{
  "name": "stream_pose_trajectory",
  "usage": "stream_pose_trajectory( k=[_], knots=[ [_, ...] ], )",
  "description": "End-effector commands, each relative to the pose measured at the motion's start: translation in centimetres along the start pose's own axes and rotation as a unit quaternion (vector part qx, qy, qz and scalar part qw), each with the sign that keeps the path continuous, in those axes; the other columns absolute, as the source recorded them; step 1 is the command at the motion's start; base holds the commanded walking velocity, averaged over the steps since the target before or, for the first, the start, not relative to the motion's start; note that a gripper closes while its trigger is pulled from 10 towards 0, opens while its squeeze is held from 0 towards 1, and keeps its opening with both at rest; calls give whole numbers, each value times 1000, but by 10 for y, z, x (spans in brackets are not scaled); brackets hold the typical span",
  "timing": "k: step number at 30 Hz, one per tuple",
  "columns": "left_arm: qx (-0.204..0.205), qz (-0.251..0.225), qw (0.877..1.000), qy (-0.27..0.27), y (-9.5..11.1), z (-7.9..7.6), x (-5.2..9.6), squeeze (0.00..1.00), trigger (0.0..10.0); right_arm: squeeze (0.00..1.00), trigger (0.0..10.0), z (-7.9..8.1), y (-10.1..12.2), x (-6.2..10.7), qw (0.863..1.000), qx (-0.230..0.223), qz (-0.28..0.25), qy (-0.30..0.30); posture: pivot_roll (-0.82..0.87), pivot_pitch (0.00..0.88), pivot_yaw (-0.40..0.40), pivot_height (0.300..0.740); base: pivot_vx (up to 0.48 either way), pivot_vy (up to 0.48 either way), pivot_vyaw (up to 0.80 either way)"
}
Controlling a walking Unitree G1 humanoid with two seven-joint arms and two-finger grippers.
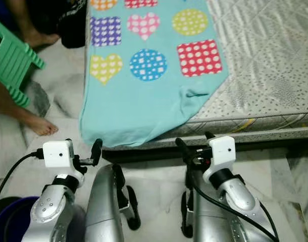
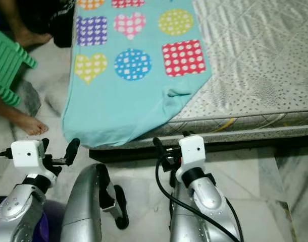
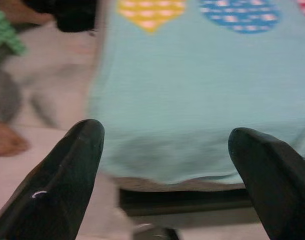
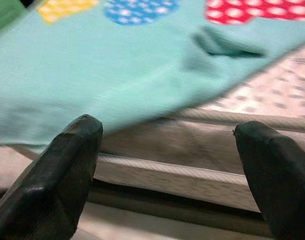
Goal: Clean up the room
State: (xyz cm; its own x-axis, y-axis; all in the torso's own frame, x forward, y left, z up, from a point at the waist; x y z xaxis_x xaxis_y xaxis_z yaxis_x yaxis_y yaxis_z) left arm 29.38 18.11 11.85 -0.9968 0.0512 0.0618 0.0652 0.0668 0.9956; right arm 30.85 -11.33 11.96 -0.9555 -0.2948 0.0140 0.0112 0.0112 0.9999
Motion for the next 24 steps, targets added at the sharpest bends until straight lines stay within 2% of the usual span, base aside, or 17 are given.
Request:
stream_pose_trajectory(
  k=[1, 5, 17, 24],
  knots=[
    [-4, 19, 1000, 4, -10, 5, 5, 0, 10000, 0, 10000, -1, -8, 4, 1000, -7, 12, -8, -126, 400, 77, 567, 326, 0, 0],
    [0, 14, 1000, 6, -9, 5, 4, 0, 10000, 0, 10000, -1, -8, 3, 1000, -8, 11, -8, -126, 398, 79, 567, 322, 0, 0],
    [2, 19, 1000, 21, -11, 8, 2, 0, 10000, 0, 10000, -4, -8, 3, 1000, -9, 10, -13, -124, 394, 78, 567, 0, 0, 0],
    [-9, 13, 999, 38, -8, 12, 2, 0, 10000, 0, 10000, -9, -4, -5, 1000, -5, 5, -22, -121, 394, 77, 567, 0, 0, 0]
  ],
)
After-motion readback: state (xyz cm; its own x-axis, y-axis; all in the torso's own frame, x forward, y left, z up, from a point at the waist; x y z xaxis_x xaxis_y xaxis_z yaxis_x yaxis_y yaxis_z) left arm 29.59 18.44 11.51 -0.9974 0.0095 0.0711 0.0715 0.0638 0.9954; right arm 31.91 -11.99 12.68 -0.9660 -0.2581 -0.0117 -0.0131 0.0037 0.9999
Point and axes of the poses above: a point about 5 cm out from each wrist's last joint towards the gripper, its own x axis pointing back from the gripper into the wrist, its own y axis along the axis of the wrist's last joint, z = x × y, the point moved 6 cm from there along -x, pointing out of the wrist towards the gripper, and after that the axes turned 2 degrees about -x, right-handed, at the moved point
